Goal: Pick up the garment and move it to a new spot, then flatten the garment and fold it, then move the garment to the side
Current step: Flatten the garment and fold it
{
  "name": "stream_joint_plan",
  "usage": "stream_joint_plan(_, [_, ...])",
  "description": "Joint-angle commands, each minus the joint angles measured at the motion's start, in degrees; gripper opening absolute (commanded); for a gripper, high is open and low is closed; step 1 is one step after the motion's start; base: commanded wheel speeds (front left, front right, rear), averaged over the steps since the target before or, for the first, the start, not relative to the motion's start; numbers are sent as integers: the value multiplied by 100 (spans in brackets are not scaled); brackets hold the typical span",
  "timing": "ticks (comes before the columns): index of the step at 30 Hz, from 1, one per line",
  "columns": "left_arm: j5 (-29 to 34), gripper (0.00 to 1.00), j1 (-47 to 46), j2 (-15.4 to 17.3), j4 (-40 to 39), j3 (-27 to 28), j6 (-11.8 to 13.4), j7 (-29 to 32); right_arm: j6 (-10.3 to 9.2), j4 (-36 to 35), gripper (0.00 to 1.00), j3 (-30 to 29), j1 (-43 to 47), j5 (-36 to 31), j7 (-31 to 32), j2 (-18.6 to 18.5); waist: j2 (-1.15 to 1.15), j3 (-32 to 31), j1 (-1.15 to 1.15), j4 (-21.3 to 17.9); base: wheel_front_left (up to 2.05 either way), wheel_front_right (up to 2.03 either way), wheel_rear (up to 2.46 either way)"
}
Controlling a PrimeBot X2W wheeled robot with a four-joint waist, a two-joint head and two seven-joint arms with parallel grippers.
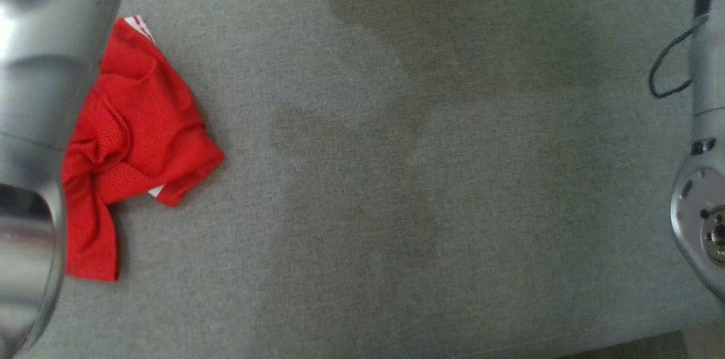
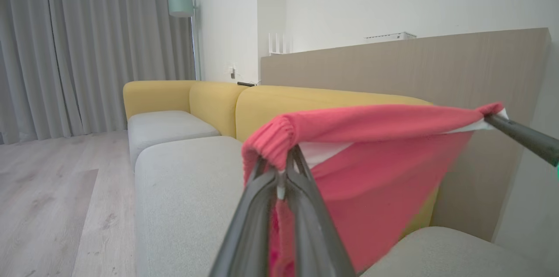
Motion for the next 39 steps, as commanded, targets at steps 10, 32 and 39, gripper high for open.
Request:
stream_joint_plan(10, [-752,0,731,59,66,-1000,-29,-94,-5,1753,0,-123,364,-152,-120,-123,0,124,-2,16,0,0,0])
stream_joint_plan(32, [-1949,0,3067,717,-1136,-3075,-5,191,-5,2038,0,1942,2186,1133,2521,-1018,0,-1091,-2,-124,0,0,0])
stream_joint_plan(39, [-1847,0,3599,614,-1360,-3186,168,152,-5,1366,0,2394,2829,1736,3008,-1543,0,-1476,-2,-345,0,0,0])
